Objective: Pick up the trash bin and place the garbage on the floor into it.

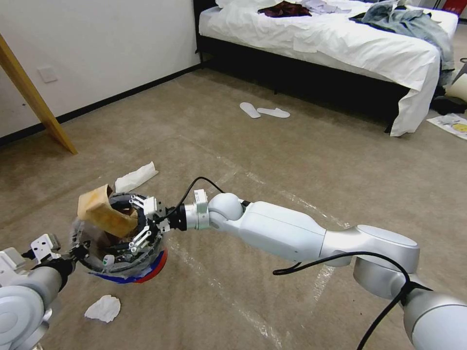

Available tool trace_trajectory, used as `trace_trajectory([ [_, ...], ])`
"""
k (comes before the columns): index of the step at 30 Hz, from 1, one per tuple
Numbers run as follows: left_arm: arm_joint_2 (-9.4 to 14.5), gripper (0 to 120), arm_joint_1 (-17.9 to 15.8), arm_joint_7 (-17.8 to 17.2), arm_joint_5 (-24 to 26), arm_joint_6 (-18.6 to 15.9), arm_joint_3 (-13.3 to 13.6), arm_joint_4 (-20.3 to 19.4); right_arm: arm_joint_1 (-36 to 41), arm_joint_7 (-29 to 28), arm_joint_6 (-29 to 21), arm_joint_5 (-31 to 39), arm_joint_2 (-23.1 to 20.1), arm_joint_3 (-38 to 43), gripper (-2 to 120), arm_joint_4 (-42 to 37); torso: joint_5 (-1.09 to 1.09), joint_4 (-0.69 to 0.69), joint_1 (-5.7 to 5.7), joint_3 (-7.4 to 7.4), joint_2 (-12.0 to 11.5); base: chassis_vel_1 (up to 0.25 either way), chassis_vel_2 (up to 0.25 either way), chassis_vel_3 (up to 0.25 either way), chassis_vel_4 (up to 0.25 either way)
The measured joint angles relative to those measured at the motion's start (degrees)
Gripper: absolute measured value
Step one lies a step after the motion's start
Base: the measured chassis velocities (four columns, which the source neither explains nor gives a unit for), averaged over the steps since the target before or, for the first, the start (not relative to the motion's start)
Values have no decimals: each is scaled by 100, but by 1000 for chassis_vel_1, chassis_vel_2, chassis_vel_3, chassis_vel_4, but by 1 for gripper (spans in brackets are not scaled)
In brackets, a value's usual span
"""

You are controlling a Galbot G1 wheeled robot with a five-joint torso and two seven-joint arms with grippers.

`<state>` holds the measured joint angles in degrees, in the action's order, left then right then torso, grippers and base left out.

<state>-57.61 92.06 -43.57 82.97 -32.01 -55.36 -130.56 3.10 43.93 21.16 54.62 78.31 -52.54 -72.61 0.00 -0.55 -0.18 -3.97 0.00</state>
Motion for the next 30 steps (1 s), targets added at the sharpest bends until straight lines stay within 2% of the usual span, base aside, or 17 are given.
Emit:
trace_trajectory([
  [3, 9, 0, -6, 0, -2, 8, -2, -2, -303, 81, -9, 102, -131, -389, 100, -35, 0, 0, 0, 0, 0, 0, 0, 0, 0],
  [14, -16, 0, -25, 13, -78, 10, 47, 19, -1042, 289, -9, 254, -273, -981, 100, 1, 0, 0, 0, 0, 0, 0, 0, 0, 0],
  [30, -110, 0, -55, 17, -189, -20, 135, 6, -1910, 587, -25, 332, -61, -1449, 100, 472, 0, 0, 0, 0, 0, 0, 0, 0, 0],
])
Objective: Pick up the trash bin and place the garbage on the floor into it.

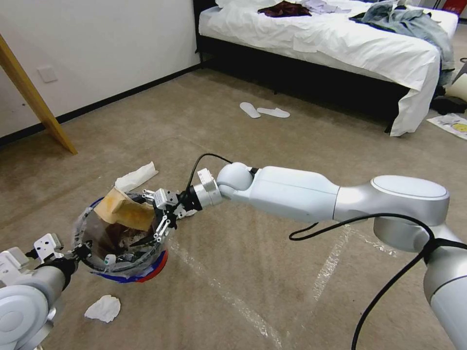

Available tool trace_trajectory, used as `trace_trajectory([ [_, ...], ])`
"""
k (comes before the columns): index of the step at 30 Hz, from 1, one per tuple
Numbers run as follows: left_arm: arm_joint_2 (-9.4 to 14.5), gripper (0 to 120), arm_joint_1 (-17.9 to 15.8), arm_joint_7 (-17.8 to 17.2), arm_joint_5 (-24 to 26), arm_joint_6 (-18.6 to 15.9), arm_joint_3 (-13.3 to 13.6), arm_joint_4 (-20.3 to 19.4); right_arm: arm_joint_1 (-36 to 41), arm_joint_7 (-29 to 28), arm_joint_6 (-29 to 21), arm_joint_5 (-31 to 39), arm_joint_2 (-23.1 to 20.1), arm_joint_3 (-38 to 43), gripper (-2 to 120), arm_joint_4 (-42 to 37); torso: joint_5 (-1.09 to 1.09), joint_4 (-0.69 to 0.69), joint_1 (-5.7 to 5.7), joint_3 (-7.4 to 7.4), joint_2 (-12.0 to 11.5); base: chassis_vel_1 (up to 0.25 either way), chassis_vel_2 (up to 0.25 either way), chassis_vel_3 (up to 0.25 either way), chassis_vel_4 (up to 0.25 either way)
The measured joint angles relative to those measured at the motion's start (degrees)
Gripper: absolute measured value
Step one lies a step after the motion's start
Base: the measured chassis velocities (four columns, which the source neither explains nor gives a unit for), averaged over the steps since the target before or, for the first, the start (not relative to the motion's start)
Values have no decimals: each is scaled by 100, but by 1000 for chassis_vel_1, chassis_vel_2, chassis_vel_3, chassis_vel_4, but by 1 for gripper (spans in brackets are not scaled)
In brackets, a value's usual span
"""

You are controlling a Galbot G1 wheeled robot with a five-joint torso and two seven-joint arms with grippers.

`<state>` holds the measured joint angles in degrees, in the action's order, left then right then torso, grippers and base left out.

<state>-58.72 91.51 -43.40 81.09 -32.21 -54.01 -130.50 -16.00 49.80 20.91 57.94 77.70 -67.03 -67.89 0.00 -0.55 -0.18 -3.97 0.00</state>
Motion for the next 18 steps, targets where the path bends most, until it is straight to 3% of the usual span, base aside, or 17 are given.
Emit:
trace_trajectory([
  [18, -102, 0, 16, -55, -119, -91, 73, -144, -677, 381, -69, -453, 427, -679, 100, 172, 0, 0, 0, 0, 0, 0, 0, 0, 0],
])
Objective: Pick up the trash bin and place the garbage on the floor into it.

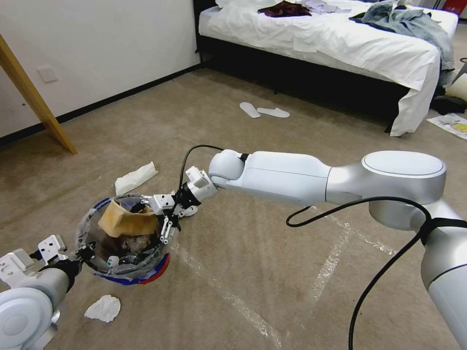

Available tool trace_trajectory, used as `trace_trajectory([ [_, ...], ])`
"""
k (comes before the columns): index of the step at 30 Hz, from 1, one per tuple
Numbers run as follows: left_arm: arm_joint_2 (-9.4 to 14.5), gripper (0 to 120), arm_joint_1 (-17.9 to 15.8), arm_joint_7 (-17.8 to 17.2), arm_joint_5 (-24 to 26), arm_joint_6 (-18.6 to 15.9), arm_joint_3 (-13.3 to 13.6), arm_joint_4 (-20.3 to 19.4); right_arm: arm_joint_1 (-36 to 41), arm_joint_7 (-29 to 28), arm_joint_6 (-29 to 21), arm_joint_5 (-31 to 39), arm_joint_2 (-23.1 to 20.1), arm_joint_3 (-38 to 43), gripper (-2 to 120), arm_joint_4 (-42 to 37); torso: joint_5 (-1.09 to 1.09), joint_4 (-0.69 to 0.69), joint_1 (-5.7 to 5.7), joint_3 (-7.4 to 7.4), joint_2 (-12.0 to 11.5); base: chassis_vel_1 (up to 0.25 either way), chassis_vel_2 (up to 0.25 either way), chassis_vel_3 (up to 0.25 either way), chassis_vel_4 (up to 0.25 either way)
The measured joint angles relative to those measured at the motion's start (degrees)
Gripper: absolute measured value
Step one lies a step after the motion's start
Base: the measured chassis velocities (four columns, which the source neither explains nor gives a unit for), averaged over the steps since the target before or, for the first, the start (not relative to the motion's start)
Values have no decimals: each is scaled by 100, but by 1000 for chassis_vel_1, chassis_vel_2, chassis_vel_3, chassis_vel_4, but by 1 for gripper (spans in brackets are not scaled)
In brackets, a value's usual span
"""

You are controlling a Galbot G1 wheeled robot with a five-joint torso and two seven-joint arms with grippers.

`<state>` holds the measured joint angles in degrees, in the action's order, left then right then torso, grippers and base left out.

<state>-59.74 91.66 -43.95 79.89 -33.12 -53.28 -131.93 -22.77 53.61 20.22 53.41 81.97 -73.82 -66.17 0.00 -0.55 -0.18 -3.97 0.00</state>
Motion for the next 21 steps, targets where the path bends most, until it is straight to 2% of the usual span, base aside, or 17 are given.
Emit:
trace_trajectory([
  [10, -58, 0, 16, -33, -37, -42, 2, -17, -236, 131, 23, -585, 331, -42, 100, 214, 1, 1, 0, 0, 0, 0, 0, 0, 0],
  [21, -51, 0, 47, -40, -41, -50, -10, -28, -369, -36, 66, -120, 307, 4, 100, 112, 0, 0, 0, 0, 0, 0, 0, 0, 0],
])
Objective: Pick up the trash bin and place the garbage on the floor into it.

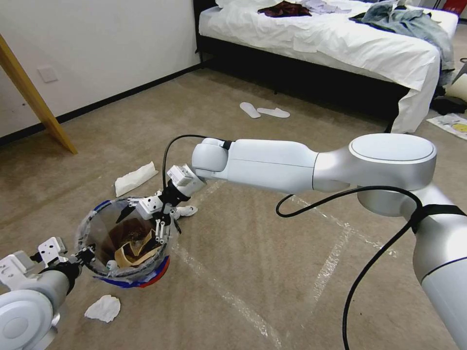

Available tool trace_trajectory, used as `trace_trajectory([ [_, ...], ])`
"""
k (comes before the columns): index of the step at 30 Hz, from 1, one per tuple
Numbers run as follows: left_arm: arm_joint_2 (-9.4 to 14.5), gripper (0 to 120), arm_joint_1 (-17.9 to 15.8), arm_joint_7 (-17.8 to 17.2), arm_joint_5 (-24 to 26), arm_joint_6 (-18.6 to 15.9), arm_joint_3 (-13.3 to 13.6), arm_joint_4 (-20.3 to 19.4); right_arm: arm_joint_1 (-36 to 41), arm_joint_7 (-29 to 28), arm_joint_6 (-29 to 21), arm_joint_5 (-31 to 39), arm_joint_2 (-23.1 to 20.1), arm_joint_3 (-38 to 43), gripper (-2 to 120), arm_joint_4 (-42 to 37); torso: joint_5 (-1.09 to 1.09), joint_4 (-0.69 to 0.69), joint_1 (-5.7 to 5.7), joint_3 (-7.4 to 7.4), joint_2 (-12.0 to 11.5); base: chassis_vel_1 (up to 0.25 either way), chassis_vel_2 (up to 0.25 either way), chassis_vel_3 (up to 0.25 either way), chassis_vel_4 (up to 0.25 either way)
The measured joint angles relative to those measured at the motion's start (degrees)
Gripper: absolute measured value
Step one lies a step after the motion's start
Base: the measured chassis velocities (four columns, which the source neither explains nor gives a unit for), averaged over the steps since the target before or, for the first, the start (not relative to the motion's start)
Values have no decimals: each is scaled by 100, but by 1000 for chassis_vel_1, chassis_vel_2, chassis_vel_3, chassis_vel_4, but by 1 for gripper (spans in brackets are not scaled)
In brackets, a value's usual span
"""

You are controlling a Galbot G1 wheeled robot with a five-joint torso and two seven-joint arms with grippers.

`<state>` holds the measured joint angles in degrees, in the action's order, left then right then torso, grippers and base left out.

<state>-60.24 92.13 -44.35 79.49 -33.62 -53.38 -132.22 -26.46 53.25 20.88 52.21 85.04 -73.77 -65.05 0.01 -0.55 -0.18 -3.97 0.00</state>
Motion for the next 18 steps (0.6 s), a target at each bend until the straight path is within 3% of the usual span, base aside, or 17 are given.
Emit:
trace_trajectory([
  [9, -7, 0, 76, -32, 76, -15, -61, 7, 207, -298, 25, 405, -303, 772, 100, -157, 0, 0, 0, 0, 0, 0, 0, 0, 0],
  [12, 0, 0, 127, -57, 154, -29, -155, 7, 550, -729, 20, 442, -483, 1337, 100, -234, 0, 0, 0, 0, 0, 0, 0, 0, 0],
  [14, -3, 0, 221, -53, 167, -55, -222, 19, 1059, -1355, 1, 439, -692, 2152, 100, -378, -2, 0, 0, 0, 0, 0, 0, 0, 0],
  [15, -3, 0, 221, -53, 167, -55, -222, 19, 1059, -1355, 1, 439, -692, 2152, 100, -378, -2, 0, 0, 0, 0, 0, 0, 0, 0],
  [17, -3, 0, 276, -38, 152, -64, -254, 57, 1707, -2193, 46, 460, -915, 2918, 100, -583, -1, 1, 0, 1, 1, 0, 0, 0, 0],
  [18, -3, 0, 276, -38, 152, -64, -254, 57, 1707, -2193, 46, 460, -915, 2918, 100, -583, -1, 1, 0, 1, 1, 0, 0, 0, 0],
])
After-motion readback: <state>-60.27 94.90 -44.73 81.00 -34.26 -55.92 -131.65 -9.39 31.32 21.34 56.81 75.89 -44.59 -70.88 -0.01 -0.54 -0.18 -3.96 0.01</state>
